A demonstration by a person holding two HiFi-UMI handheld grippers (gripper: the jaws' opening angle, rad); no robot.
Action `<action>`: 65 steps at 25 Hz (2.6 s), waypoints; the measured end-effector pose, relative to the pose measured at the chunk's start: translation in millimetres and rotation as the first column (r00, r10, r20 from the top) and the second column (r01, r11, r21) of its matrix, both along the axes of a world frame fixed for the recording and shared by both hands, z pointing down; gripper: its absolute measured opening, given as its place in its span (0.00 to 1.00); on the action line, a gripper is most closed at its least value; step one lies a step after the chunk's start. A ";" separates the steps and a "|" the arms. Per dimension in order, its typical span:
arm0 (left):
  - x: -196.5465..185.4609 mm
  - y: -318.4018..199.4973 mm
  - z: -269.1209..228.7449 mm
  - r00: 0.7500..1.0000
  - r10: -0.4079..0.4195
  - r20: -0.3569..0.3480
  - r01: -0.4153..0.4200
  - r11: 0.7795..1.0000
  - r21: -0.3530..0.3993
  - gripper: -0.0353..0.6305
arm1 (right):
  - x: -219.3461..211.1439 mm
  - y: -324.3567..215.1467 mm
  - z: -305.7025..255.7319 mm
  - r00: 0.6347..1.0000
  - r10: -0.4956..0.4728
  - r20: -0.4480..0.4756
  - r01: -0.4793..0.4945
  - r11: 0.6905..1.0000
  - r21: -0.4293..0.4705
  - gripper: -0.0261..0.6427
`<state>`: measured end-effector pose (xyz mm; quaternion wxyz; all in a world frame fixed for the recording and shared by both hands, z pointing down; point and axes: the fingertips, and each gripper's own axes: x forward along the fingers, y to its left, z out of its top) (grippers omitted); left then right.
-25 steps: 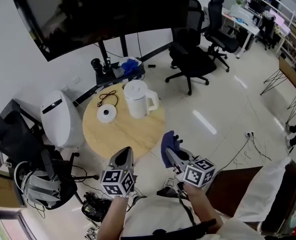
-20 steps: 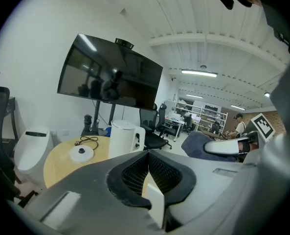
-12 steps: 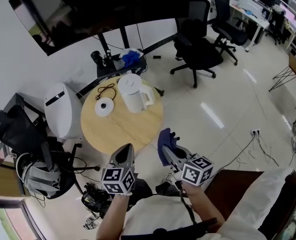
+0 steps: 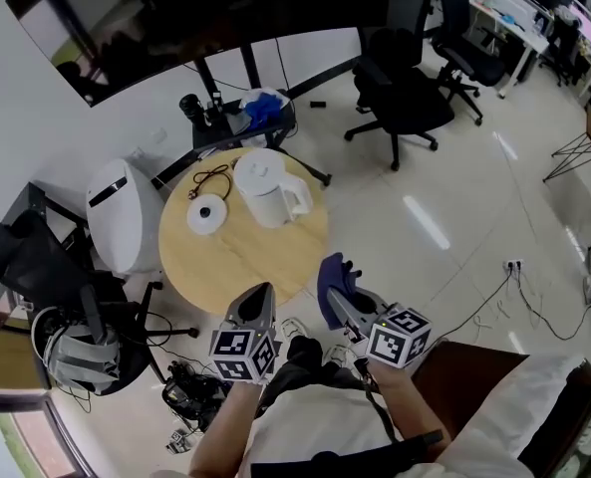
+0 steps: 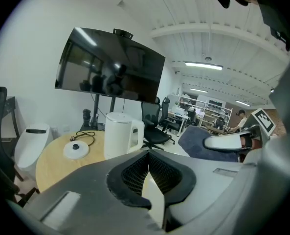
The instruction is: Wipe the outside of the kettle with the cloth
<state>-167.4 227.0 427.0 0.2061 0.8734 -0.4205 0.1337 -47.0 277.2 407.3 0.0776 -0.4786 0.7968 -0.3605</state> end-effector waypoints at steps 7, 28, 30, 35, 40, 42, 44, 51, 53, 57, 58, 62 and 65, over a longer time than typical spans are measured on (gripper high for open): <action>30.0 -52.8 10.4 0.999 0.046 -0.023 -0.045 0.999 0.009 0.08 | 40.9 -51.2 -26.1 0.994 0.078 -0.076 -0.076 0.997 0.035 0.13; 108.1 -137.0 65.1 0.992 0.097 -0.078 -0.097 0.995 -0.003 0.40 | 58.9 -167.7 -14.9 0.975 -0.023 -0.223 0.020 1.000 -0.015 0.14; 114.5 -147.0 72.6 0.994 0.073 -0.078 -0.075 0.997 -0.017 0.44 | 60.9 -178.9 -7.7 0.977 -0.066 -0.205 0.059 0.998 -0.036 0.14; 129.6 -164.3 89.9 0.997 0.038 -0.064 -0.040 0.999 -0.037 0.43 | 73.5 -203.9 9.3 0.974 -0.143 -0.175 0.132 0.989 -0.073 0.14; 138.7 -178.1 84.5 0.997 0.031 -0.071 -0.030 1.000 0.008 0.37 | 83.0 -224.9 17.9 0.965 -0.228 -0.128 0.219 0.973 -0.080 0.14; 139.1 -181.1 86.3 0.998 0.017 -0.056 -0.016 1.000 0.009 0.35 | 81.5 -234.4 18.4 0.948 -0.299 -0.107 0.294 0.954 -0.058 0.14; 138.3 -183.1 88.2 0.999 -0.003 -0.039 0.003 1.000 0.008 0.31 | 76.0 -245.6 18.4 0.915 -0.390 -0.105 0.389 0.921 -0.025 0.14; 138.1 -178.6 84.6 1.000 -0.003 -0.014 0.003 1.000 0.019 0.27 | 38.5 -270.5 36.5 0.743 -0.661 -0.109 0.665 0.747 0.001 0.14; 137.1 -177.0 83.4 1.000 0.000 -0.015 0.001 1.000 0.014 0.27 | 23.3 -268.5 44.0 0.681 -0.725 -0.106 0.729 0.685 0.001 0.13; 136.3 -175.9 82.3 1.000 0.023 -0.010 -0.022 1.000 0.010 0.27 | 9.6 -267.4 45.7 0.592 -0.802 -0.074 0.805 0.592 0.022 0.13; 136.2 -175.9 82.5 0.999 0.034 -0.007 -0.034 0.999 0.012 0.27 | 7.7 -268.2 49.3 0.573 -0.817 -0.070 0.819 0.573 0.017 0.13; 137.8 -176.1 81.9 0.996 0.084 -0.002 -0.084 0.996 0.005 0.27 | 0.8 -270.8 65.1 0.499 -0.864 -0.060 0.866 0.500 0.001 0.13; 138.8 -176.6 78.7 0.994 0.108 -0.005 -0.108 0.994 -0.001 0.27 | 1.8 -275.4 91.1 0.471 -0.878 -0.086 0.877 0.477 -0.054 0.13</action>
